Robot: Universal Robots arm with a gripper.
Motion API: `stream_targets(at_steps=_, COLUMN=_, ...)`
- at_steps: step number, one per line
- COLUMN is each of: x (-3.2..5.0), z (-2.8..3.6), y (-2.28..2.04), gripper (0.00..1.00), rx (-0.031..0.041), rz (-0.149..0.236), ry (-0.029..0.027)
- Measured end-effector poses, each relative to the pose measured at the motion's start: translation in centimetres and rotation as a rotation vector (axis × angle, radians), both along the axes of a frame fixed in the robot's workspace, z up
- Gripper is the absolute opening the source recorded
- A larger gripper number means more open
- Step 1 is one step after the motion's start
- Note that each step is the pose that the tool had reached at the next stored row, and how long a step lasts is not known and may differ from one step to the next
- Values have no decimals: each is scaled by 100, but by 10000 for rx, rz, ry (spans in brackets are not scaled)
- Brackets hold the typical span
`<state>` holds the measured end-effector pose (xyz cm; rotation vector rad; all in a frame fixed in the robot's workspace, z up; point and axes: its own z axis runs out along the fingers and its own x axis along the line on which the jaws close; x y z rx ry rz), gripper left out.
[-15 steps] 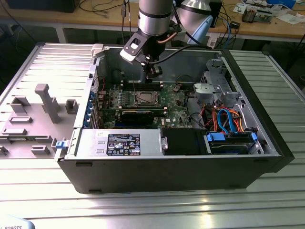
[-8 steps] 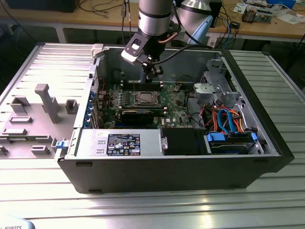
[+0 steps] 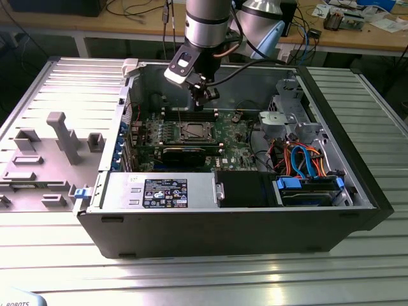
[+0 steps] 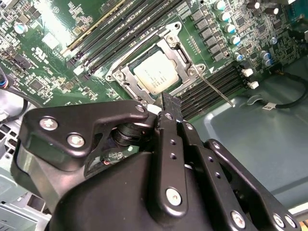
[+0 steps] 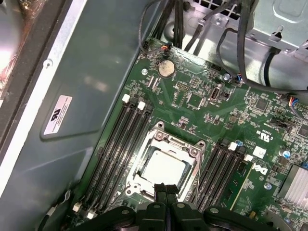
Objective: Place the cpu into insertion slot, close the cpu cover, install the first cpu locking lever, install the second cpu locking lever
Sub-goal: 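Install the first cpu locking lever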
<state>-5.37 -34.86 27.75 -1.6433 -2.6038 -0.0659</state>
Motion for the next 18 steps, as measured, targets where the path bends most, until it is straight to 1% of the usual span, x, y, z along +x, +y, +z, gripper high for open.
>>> stream_targets(at_steps=6, x=-1, z=0, y=-6, gripper=11, rx=1, rz=273, ry=0)
stream_targets(at_steps=9, x=-3, z=1, y=-8, gripper=11, rx=-2, rz=680, ry=2)
stream_targets(at_steps=10, x=-3, z=1, y=-8, gripper=11, rx=-2, rz=905, ry=-2)
stream_targets(at_steps=11, x=-18, z=-2, y=-8, gripper=11, rx=-5, rz=946, ry=-113)
stream_targets(at_steps=12, x=-32, z=-5, y=-7, gripper=11, rx=-14, rz=944, ry=-303)
stream_targets(at_steps=14, x=-40, z=-8, y=-7, gripper=11, rx=-27, rz=945, ry=-550)
stream_targets(at_steps=15, x=-49, z=-10, y=-8, gripper=11, rx=-34, rz=946, ry=-708)
stream_targets(at_steps=16, x=-49, z=-11, y=-7, gripper=11, rx=-34, rz=948, ry=-733)
stream_targets(at_steps=18, x=-49, z=-11, y=-7, gripper=11, rx=-34, rz=951, ry=-737)
